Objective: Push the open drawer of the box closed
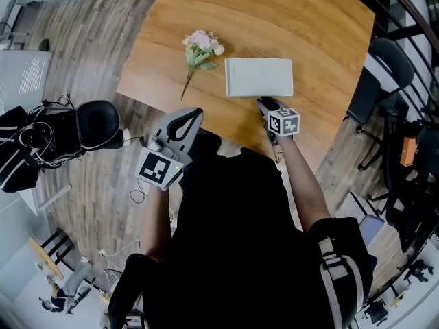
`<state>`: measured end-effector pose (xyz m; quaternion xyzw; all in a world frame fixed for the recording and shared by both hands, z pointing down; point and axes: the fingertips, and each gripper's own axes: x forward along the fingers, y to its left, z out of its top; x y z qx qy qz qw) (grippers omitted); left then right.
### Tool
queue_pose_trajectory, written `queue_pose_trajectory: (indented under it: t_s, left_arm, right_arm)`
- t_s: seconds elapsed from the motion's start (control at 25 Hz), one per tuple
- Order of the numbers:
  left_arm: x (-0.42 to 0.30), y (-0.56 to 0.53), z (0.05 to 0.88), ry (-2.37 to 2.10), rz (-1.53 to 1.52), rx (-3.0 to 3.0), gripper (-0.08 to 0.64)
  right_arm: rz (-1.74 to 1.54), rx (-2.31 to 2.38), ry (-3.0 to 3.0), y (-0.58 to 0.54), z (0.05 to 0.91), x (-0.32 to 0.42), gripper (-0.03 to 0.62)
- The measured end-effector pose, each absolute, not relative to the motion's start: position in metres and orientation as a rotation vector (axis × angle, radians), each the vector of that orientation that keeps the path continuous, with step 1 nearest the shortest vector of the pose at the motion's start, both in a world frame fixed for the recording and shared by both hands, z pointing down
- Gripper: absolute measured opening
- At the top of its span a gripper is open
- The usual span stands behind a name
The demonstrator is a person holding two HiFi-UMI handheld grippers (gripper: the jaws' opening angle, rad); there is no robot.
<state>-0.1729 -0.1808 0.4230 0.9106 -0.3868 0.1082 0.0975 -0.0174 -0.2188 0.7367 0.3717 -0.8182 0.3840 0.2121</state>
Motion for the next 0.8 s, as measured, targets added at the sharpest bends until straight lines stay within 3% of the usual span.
queue_pose_trajectory:
  t_s: [0.8]
  left_arm:
    - [-0.162, -0.192, 0.424, -1.1, 0.307, 2.72, 0.023]
  right_arm:
    - [1.067, 1.056, -2.251, -0.217, 0.737, -0.012, 0.084]
